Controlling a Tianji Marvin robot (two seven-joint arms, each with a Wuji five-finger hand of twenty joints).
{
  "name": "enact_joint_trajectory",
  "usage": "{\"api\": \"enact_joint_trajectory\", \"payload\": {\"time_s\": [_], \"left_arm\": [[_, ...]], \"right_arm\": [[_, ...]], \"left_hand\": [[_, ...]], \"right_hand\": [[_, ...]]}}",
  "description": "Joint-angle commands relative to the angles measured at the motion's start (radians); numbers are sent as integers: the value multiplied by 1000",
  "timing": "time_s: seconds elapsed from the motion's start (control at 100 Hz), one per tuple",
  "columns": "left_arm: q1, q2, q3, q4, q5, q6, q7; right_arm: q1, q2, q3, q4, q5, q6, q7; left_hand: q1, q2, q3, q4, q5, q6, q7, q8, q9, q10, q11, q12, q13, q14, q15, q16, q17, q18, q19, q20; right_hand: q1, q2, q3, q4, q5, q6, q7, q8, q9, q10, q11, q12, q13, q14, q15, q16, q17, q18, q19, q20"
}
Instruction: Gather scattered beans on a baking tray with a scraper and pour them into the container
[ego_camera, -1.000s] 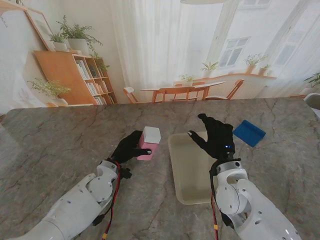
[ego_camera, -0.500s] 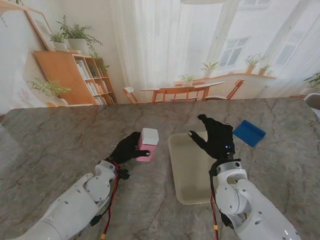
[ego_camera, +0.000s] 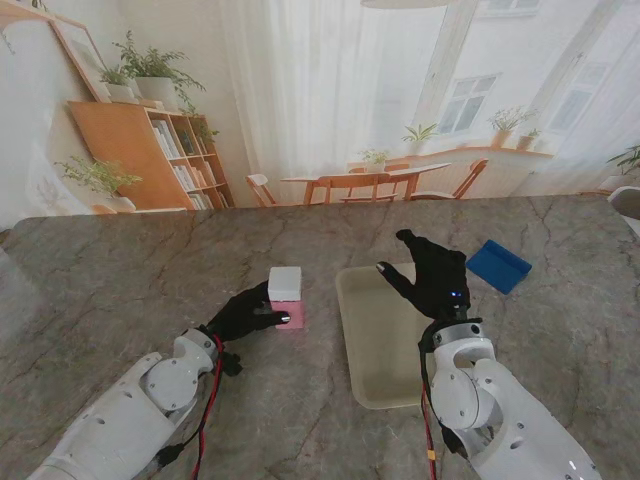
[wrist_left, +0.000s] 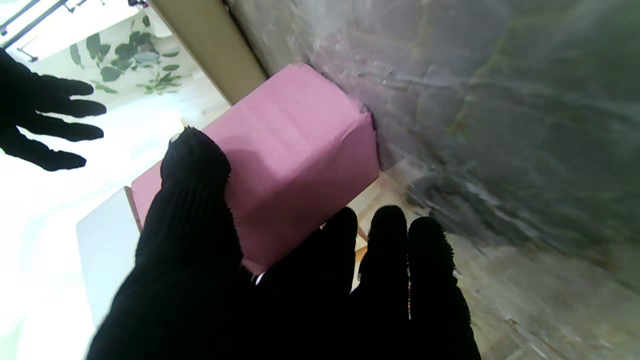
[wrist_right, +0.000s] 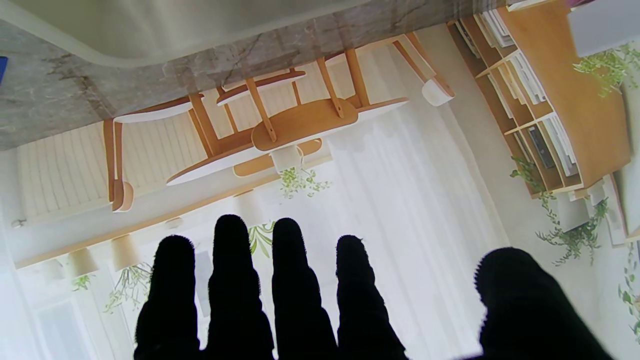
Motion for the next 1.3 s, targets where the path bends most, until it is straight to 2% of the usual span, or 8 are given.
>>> {"api": "enact_joint_trajectory", "payload": {"time_s": [0.0, 0.17, 0.34, 0.49, 0.74, 0.91, 1.12, 1.29], "left_arm": [[17, 12, 2, 2, -5, 12, -17], [40, 39, -25, -56, 32, 47, -73], [88, 58, -89, -137, 94, 92, -80], [170, 67, -192, -247, 177, 146, -44], [279, 40, -313, -394, 253, 148, 156], [309, 15, -331, -458, 279, 110, 293], [309, 5, -328, -486, 234, 122, 295], [295, 5, -321, -466, 67, 120, 184]], "right_arm": [[-4, -4, 1, -2, 4, 2, 14], [-3, -4, 2, 0, 7, 0, 17], [-5, -4, 5, -2, 11, -2, 22], [-17, -4, 17, -12, 18, -1, 29], [-60, -17, 64, -36, 96, -13, 23], [-89, -25, 102, -43, 184, -61, 39], [-95, -26, 131, -23, 297, -118, 116], [-73, -27, 130, 17, 323, -111, 134]], "left_hand": [[-45, 27, 21, 56, -69, 48, -48, -51, -74, 16, -37, -40, -72, 11, -41, -31, -32, 147, -128, -73], [-76, 29, 26, 56, -177, 125, -106, -146, -235, 68, -79, -102, -225, 45, -91, -83, -111, 145, -281, -139], [-99, 44, 26, 57, -173, 146, -136, -267, -308, 87, -86, -125, -294, 49, -107, -120, -112, 134, -410, -189], [-95, 46, 27, 57, -171, 131, -126, -269, -294, 76, -81, -124, -289, 37, -107, -126, -109, 120, -417, -188], [-70, 88, 23, 57, -133, 62, -51, -178, -209, 27, -59, -107, -224, 5, -102, -138, -68, 122, -408, -188], [-98, 213, 12, 57, -70, -15, -22, -138, -133, -8, -44, -89, -157, -11, -101, -150, -13, 163, -401, -213], [-108, 272, -2, 56, 53, -113, 15, -63, 39, -34, -16, -49, 7, -16, -69, -118, 132, 275, -261, -166], [-94, 277, -1, 56, 104, -119, 20, -52, 93, -22, -12, -42, 61, 7, -63, -101, 148, 317, -230, -154]], "right_hand": [[9, -1, -21, 31, 14, -15, 5, 2, 3, -13, -6, 16, 8, 3, 5, 17, -7, 9, -25, 20], [9, -1, -22, 31, 14, -15, 5, 0, 3, -13, -6, 17, 8, 0, 6, 18, -8, 12, -27, 20], [11, -4, -21, 31, 16, -18, 6, -1, 3, -15, -8, 16, 8, -8, 2, 15, -6, 13, -28, 21], [29, -11, -12, 34, 25, -22, 9, -1, 8, -17, -11, 14, 13, -15, -3, 11, 1, 13, -27, 22], [69, -64, 10, 40, 48, -46, 20, -3, 55, -49, -1, 19, 97, -57, -7, 6, 128, -1, -20, 27], [73, -93, 25, 39, 90, -64, 41, -2, 144, -83, 35, 32, 223, -90, 21, 17, 298, 12, 39, 44], [67, -105, 53, 36, 144, -87, 68, -4, 212, -120, 61, 43, 318, -121, 38, 30, 432, 4, 106, 63], [23, -129, 141, 25, 144, -87, 81, -20, 208, -123, 52, 42, 301, -124, 16, 34, 386, -5, 82, 45]]}}
